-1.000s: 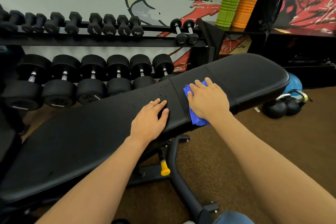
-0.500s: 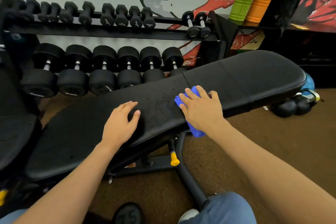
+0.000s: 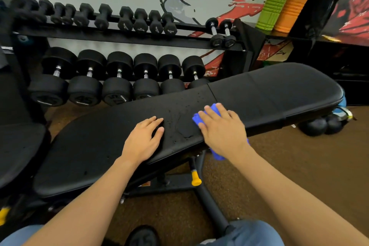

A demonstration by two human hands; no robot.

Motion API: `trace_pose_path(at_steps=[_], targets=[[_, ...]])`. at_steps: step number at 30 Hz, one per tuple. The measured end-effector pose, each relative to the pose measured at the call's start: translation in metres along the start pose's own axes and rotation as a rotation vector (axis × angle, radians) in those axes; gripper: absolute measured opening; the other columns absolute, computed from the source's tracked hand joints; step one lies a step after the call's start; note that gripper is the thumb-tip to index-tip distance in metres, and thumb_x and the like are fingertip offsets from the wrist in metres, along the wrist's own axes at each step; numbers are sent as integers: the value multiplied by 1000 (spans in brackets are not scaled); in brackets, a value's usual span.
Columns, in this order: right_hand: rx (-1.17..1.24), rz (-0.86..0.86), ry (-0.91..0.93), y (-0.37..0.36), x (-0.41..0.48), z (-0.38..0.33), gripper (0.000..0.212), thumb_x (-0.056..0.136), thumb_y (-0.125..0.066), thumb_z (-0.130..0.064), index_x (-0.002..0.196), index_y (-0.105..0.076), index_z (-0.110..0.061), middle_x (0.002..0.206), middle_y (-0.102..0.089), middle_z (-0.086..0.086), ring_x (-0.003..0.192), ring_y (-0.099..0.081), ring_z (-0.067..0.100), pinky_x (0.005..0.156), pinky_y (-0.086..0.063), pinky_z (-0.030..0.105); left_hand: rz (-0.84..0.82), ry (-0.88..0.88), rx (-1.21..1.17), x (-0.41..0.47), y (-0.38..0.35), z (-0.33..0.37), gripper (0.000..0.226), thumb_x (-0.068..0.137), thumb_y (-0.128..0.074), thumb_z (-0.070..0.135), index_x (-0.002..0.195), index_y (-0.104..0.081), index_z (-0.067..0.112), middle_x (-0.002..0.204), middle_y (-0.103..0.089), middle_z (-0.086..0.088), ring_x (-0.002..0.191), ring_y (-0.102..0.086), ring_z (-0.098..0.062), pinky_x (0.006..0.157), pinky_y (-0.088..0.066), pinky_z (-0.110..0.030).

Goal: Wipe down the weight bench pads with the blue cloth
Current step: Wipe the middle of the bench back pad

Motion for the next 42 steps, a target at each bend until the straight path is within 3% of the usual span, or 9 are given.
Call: trace_pose_path(at_steps=[4,10,13,19,24,26,31,38,42], targets=[[2,-86,-123,5,44,5,51,104,-26,-43,148,-41,-23,157,-39,-2,147,-23,33,106,-34,44,41,6,4,-3,-4,-2,48,104,-39,52,149,-48,39,159,-41,11,149,-30,-15,119,-32,-38],[84,-63,105,-5,15,-42,54,104,-27,-48,148,-47,-26,155,-45,-2,147,-30,32,110,-38,46,22,19,33,1,-1,-4,46,102,-43,54,146,-51,41,157,-43,14,146,-34,-15,113,-39,-39],[81,-70,65,0,9,-22,55,102,-25,-50,147,-49,-29,153,-47,-4,146,-34,29,111,-37,48,16,-14,65,11,4,-6,45,100,-47,53,142,-56,39,150,-50,12,139,-42,-17,107,-42,-38],[34,-162,-73,-8,87,-27,54,105,-24,-44,154,-32,-23,161,-31,-1,149,-16,35,114,-29,46,59,-7,-12,24,3,-15,44,102,-45,51,143,-55,36,147,-52,13,136,-44,-14,106,-41,-34],[80,-83,110,-6,34,-40,55,101,-27,-47,144,-52,-24,150,-51,-1,143,-38,34,108,-43,48,44,9,-16,42,4,-32,42,105,-44,41,147,-50,39,155,-44,12,143,-38,-15,113,-35,-36],[80,-90,36,-5,33,-27,55,100,-27,-46,142,-55,-23,148,-54,-1,141,-41,34,106,-45,48,12,22,-5,49,3,-40,42,106,-42,38,148,-48,40,157,-41,12,145,-36,-15,116,-32,-35],[60,-130,-151,-17,115,-12,52,106,-24,-40,153,-35,-19,161,-32,1,149,-17,37,113,-30,46,-16,29,12,51,-3,-51,43,106,-39,44,148,-47,43,159,-39,15,150,-30,-12,119,-30,-38],[63,-123,145,-11,71,-31,56,103,-24,-47,149,-45,-22,154,-45,-1,145,-33,34,109,-41,47,5,54,-10,47,-3,-48,42,106,-38,47,147,-46,47,159,-36,20,152,-24,-6,117,-34,-44],[35,-154,56,-7,69,-2,57,104,-21,-49,153,-39,-26,159,-38,-3,148,-29,31,115,-33,49,29,59,-26,46,-5,-48,42,105,-39,47,146,-47,48,158,-36,21,151,-24,-5,116,-35,-43]])
Point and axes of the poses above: each hand's wrist, its own x-axis towards the middle knuckle, its own y-axis out of the back of the hand, z = x × y, the point moved 1 cm from there along x, towards the middle knuckle
